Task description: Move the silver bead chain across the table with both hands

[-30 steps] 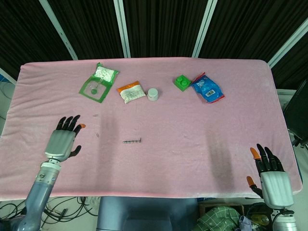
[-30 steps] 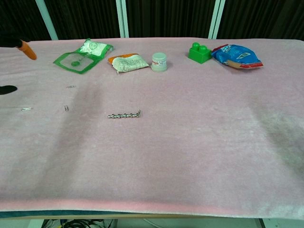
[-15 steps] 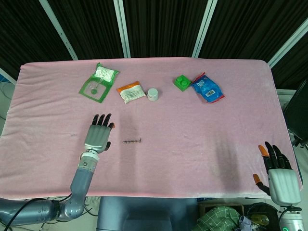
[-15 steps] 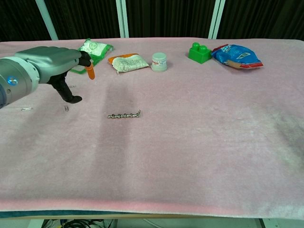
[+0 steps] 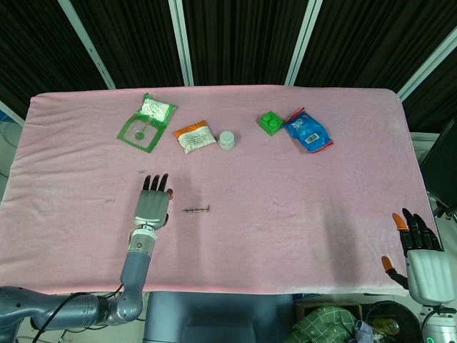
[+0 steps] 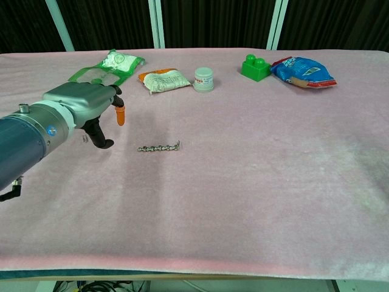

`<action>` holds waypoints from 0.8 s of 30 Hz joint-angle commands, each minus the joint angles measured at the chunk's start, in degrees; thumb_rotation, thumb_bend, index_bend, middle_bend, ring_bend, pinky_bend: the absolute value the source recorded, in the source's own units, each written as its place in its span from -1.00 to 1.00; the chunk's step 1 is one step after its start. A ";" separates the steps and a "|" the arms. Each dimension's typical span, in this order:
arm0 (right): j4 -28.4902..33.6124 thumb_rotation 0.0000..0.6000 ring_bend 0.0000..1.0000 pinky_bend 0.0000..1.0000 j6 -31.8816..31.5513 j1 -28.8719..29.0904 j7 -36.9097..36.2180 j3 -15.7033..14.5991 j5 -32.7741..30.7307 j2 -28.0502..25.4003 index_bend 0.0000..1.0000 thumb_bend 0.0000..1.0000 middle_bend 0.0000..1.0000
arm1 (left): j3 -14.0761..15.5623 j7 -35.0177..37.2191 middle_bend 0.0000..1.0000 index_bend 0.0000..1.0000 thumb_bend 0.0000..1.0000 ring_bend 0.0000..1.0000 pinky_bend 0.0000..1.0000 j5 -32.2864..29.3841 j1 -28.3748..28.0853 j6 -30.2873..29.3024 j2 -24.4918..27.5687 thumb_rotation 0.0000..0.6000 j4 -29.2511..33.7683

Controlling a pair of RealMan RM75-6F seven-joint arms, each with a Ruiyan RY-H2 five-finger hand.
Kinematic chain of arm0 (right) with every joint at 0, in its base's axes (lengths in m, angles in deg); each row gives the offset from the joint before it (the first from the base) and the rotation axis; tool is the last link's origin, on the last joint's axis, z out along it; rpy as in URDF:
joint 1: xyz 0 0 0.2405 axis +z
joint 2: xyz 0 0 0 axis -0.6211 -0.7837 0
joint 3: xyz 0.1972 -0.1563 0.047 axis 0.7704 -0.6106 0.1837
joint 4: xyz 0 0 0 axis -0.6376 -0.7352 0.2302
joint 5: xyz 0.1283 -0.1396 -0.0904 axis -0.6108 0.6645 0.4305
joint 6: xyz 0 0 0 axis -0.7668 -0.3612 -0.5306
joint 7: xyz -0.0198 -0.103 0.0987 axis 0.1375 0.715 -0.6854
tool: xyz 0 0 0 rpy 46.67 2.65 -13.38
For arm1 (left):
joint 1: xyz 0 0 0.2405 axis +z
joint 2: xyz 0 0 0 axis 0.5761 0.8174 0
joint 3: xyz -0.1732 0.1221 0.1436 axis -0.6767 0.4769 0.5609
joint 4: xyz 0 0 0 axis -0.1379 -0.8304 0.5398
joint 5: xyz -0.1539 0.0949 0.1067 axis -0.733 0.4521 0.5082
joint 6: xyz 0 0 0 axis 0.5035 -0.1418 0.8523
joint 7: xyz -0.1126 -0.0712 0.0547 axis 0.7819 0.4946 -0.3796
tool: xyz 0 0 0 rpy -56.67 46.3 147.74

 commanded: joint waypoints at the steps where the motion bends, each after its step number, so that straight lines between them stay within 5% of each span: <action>1: -0.05 1.00 -1.00 -0.65 0.14 -0.03 0.22 0.10 -0.05 0.08 -0.98 -0.61 -1.00 | 0.16 2.92 -0.94 -0.15 -0.38 -1.00 -1.00 0.60 -0.40 3.35 0.08 1.00 -1.56; 13: -0.08 1.00 -1.00 -0.65 0.28 -0.35 1.11 0.79 -0.32 0.52 -0.98 -0.61 -1.00 | 1.59 7.27 -0.94 -0.09 -0.45 -1.00 -1.00 2.79 -2.71 11.63 2.60 1.00 -3.86; 24: -0.36 1.00 -1.00 -0.65 0.40 -0.55 1.44 1.27 -0.53 0.83 -0.98 -0.61 -1.00 | 1.41 7.40 -0.94 -0.03 -0.45 -1.00 -1.00 1.40 -4.00 9.92 0.00 1.00 -7.12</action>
